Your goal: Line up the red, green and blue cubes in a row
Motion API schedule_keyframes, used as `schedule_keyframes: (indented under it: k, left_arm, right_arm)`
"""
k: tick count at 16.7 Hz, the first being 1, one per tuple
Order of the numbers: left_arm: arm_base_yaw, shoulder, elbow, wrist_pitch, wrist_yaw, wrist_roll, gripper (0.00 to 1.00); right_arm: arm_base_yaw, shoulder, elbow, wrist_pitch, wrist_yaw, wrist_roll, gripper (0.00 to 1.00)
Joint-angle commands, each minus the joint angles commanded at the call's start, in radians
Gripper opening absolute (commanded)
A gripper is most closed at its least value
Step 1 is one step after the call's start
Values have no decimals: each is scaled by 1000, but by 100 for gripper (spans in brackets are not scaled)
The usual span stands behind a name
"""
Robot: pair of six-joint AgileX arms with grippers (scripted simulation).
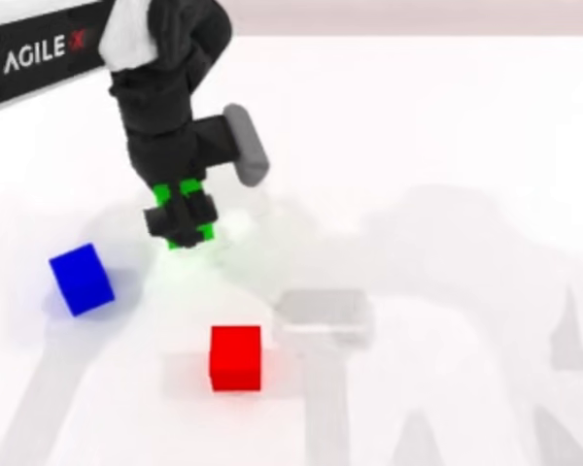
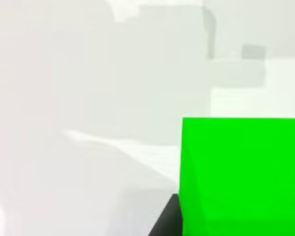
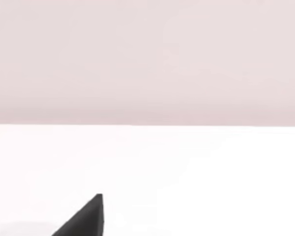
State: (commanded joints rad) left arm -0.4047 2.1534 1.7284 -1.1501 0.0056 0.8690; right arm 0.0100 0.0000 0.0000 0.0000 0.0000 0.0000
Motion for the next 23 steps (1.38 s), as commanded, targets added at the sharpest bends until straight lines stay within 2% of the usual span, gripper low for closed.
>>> schedule_keyframes:
  k: [7, 10, 16, 18, 23]
  left_arm:
    - [-20, -13, 10, -19, -1, -4, 0]
    - [-114, -47, -21, -20, -2, -35, 0]
    - [-389, -140, -108, -22, -7, -114, 0]
    - [-422, -156, -122, -22, -8, -126, 0]
    - [-420, -151, -121, -18, -7, -124, 0]
  right_arm:
    - [0, 0, 0, 0, 0, 0, 100]
    - [0, 0, 0, 0, 0, 0, 100]
    - [0, 0, 0, 0, 0, 0, 100]
    - [0, 0, 0, 0, 0, 0, 100]
    - [0, 0, 0, 0, 0, 0, 100]
